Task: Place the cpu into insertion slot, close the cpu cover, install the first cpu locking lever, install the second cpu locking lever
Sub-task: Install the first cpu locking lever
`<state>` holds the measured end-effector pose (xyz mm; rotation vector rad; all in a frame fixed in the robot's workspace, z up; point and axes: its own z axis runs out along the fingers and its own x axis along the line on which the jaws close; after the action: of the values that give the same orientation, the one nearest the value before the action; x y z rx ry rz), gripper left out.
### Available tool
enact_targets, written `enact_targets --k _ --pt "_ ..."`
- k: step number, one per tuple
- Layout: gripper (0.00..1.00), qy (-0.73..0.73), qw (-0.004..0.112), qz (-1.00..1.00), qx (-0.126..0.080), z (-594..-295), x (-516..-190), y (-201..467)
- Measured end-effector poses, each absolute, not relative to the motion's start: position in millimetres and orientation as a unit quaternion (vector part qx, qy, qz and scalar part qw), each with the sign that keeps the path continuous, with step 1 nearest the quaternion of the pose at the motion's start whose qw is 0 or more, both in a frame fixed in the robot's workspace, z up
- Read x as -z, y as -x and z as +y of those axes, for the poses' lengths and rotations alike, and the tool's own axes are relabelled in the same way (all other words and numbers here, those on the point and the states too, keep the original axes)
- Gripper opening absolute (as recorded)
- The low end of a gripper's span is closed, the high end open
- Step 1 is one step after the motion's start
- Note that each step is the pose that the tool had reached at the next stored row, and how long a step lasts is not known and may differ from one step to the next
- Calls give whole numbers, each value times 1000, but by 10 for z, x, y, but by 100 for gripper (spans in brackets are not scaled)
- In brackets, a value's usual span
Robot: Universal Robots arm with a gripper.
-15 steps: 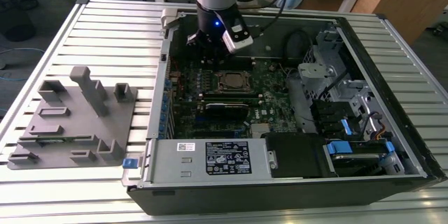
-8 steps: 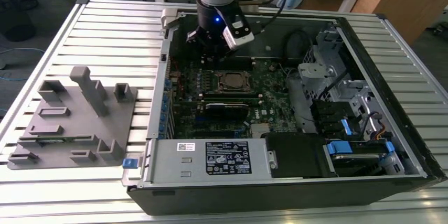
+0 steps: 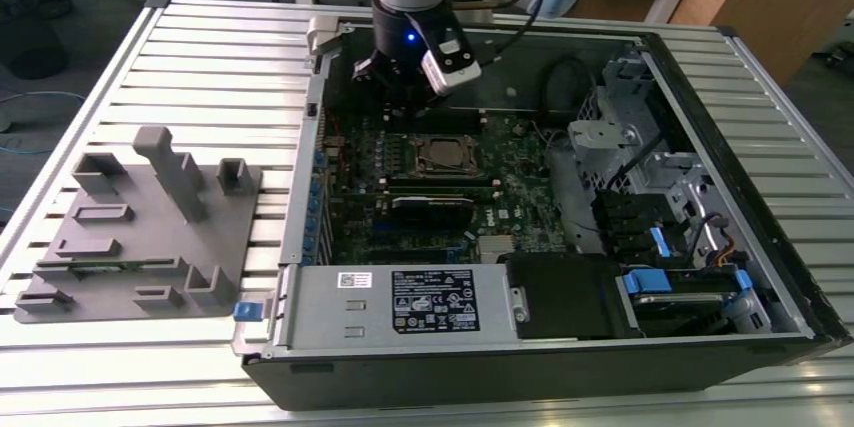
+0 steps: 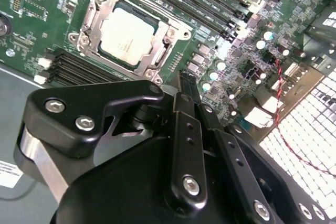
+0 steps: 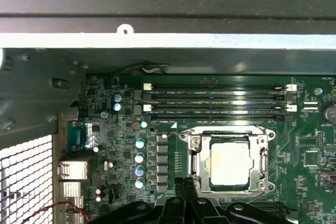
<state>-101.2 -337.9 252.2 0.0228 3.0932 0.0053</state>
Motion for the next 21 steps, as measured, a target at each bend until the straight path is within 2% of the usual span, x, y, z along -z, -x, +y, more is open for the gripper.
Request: enact_targets --k 17,21 --pt "11 -9 26 1000 -3 -3379 -2517 1167" --pt "11 -9 31 999 -15 -3379 -2517 1228"
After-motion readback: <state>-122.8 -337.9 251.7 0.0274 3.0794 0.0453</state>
